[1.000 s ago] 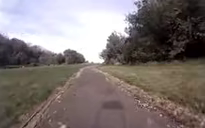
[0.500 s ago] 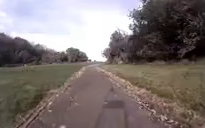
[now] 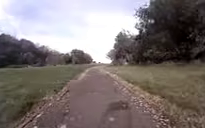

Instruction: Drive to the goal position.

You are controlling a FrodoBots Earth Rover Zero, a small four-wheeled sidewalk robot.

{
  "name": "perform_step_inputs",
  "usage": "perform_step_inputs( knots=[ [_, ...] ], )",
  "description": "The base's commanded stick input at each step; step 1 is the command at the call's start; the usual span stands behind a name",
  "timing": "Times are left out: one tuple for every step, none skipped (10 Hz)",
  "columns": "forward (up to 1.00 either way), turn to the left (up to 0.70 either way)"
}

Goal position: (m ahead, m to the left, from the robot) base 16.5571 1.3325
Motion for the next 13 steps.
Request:
perform_step_inputs(
  knots=[
    [0.85, 0.34],
    [0.85, 0.34],
    [0.85, 0.34],
    [0.85, 0.16],
    [0.85, 0.0],
    [0.85, 0.0],
    [0.85, 0.0],
    [0.85, 0.0],
    [0.85, 0.0],
    [0.85, 0.0],
    [0.85, 0.0],
    [0.85, 0.0],
    [0.85, 0.0]
  ],
)
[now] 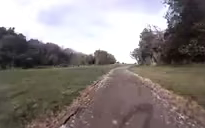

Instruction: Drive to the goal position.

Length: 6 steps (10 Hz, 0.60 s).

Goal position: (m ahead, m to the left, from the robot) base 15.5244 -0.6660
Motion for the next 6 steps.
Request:
perform_step_inputs(
  knots=[
    [0.85, 0.0],
    [0.85, -0.33],
    [0.85, -0.34],
    [0.85, -0.34],
    [0.85, -0.3],
    [0.85, -0.23]
  ],
)
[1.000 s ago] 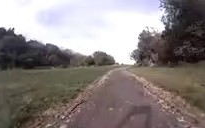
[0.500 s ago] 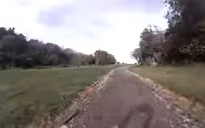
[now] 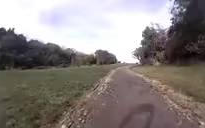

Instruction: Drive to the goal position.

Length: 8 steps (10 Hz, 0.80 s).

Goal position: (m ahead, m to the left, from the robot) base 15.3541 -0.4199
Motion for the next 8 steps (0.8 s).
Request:
perform_step_inputs(
  knots=[
    [0.85, -0.06],
    [0.85, 0.0],
    [0.85, 0.0],
    [0.85, 0.0],
    [0.85, 0.0],
    [0.85, 0.0],
    [0.85, 0.0],
    [0.85, 0.0]
  ],
)
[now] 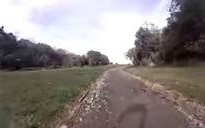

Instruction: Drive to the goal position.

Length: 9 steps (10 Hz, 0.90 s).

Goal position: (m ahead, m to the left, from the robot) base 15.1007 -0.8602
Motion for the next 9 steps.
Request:
perform_step_inputs(
  knots=[
    [0.85, 0.0],
    [0.85, 0.0],
    [0.85, 0.0],
    [0.85, 0.0],
    [0.85, 0.0],
    [0.85, 0.0],
    [0.85, 0.0],
    [0.85, -0.24],
    [0.85, -0.34]
  ],
)
